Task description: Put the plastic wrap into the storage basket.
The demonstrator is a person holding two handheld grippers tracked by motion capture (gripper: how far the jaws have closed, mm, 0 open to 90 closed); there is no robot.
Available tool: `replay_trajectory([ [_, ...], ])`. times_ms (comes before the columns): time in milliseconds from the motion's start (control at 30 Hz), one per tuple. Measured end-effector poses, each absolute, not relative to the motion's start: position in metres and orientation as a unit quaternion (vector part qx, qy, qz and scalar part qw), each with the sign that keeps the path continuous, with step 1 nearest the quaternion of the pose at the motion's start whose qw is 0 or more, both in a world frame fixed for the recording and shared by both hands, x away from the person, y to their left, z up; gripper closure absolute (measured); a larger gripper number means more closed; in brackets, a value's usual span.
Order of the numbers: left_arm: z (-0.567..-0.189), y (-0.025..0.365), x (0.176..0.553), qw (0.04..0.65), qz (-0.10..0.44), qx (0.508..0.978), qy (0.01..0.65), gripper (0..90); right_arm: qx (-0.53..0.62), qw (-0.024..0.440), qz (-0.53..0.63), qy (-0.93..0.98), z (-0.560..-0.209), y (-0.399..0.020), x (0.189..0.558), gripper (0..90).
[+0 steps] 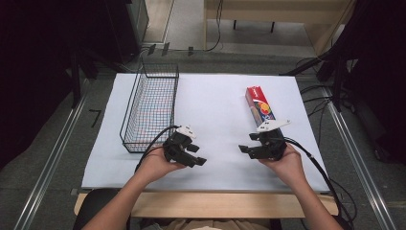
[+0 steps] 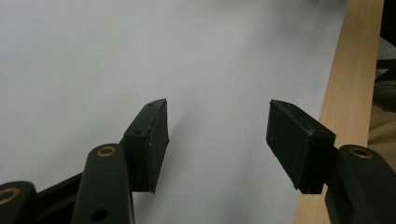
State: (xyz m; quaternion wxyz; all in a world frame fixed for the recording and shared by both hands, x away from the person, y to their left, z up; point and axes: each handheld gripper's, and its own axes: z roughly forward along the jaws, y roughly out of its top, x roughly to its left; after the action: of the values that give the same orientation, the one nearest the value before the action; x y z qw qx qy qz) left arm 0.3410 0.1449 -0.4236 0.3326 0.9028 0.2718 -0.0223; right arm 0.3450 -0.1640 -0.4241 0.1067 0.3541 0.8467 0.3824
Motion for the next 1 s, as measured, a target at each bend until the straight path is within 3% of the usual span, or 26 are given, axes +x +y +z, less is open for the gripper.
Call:
replay_trajectory([
  [200,-0.424,0.148,0.343,0.334,-0.021,0.902,0.274,38.6,0.358,0.108,0.373,0.849,-0.418,-0.169,0.348,34.3],
  [567,-0.419,0.149,0.337,0.335,-0.024,0.901,0.275,38.7,0.385,0.149,0.367,0.834,-0.399,-0.189,0.356,34.2],
  [1000,-0.42,0.154,0.331,0.338,-0.02,0.897,0.284,37.1,0.449,0.176,0.349,0.803,-0.403,-0.207,0.387,30.8],
])
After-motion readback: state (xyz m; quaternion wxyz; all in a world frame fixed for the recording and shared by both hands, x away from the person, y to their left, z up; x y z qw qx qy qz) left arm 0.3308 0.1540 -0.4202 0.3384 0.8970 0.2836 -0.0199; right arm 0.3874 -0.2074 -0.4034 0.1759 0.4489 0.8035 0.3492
